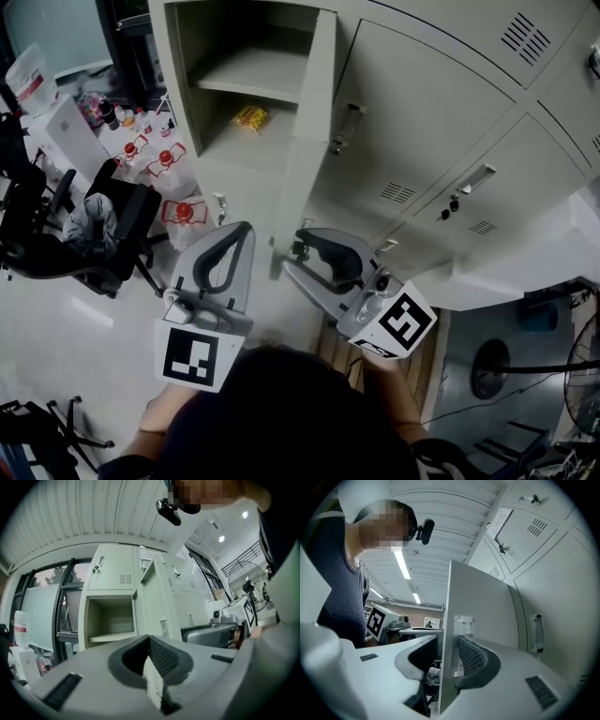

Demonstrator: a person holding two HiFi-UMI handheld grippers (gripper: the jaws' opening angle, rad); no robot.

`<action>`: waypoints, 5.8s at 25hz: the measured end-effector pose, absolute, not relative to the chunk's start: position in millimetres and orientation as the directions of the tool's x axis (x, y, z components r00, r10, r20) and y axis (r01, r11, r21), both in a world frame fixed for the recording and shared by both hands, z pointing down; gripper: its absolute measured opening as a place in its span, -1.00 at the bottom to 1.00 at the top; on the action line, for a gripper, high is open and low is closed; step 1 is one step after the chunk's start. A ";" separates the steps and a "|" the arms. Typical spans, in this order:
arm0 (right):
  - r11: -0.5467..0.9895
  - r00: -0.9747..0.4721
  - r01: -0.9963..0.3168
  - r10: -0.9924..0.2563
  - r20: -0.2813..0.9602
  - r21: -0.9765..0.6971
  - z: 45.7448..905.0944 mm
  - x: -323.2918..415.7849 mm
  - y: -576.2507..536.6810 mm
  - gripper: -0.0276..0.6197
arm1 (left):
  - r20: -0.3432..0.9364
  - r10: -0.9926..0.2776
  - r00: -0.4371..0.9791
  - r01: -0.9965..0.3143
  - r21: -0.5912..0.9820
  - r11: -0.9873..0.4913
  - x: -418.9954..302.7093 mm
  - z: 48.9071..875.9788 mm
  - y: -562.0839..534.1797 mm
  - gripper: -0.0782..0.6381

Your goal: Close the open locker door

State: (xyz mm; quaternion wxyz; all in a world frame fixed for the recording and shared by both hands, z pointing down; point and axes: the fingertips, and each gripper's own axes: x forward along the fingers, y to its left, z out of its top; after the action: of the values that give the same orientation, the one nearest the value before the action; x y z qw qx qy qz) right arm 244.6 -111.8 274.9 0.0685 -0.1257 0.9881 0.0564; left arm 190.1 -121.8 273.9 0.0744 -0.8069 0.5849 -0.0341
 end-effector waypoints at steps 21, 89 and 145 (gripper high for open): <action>0.968 -0.961 -0.247 -0.237 -0.145 0.054 284.9 206.4 -122.7 -0.50 | -0.017 -0.973 0.230 -0.963 -0.148 -0.225 150.0 280.1 -116.7 -0.79; 0.613 -0.612 -0.789 -0.777 -0.148 0.046 281.3 12.0 -244.3 -0.57 | -0.090 -0.772 0.630 -0.775 -0.131 -0.618 -47.4 282.4 -243.4 -0.79; 0.576 -0.577 -0.816 -0.806 -0.135 0.052 280.5 -16.1 -336.7 -0.65 | -0.076 -0.797 0.599 -0.799 -0.119 -0.589 -73.3 289.4 -322.1 -0.79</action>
State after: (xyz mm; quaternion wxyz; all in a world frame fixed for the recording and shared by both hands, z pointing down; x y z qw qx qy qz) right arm -16.1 -336.7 280.5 0.0482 -0.4574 0.8863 0.0540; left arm -73.3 -322.1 289.4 0.0702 -0.8914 0.4477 0.0073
